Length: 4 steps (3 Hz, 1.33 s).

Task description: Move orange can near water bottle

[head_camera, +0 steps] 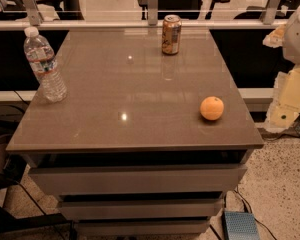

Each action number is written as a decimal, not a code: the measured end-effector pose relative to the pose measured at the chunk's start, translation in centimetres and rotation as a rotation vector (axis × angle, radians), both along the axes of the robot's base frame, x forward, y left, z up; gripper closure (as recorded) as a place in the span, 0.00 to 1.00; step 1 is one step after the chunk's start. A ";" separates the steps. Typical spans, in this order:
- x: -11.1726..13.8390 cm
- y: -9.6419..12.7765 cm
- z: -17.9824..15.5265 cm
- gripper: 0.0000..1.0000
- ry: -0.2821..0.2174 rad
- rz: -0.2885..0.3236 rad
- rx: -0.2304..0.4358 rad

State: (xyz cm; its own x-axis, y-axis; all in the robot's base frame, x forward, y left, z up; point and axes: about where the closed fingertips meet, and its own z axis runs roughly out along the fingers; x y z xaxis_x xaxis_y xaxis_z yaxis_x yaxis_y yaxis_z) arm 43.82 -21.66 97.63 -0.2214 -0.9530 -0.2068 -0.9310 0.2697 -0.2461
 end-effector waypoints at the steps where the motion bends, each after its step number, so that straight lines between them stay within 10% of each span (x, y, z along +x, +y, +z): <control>1: 0.0 0.0 0.0 0.00 0.000 0.000 0.000; 4: 12.0 -0.5 0.1 0.00 -0.204 -0.043 0.261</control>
Offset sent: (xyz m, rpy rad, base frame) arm 0.0476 -0.0038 -0.0046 0.1502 -0.1245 -0.0189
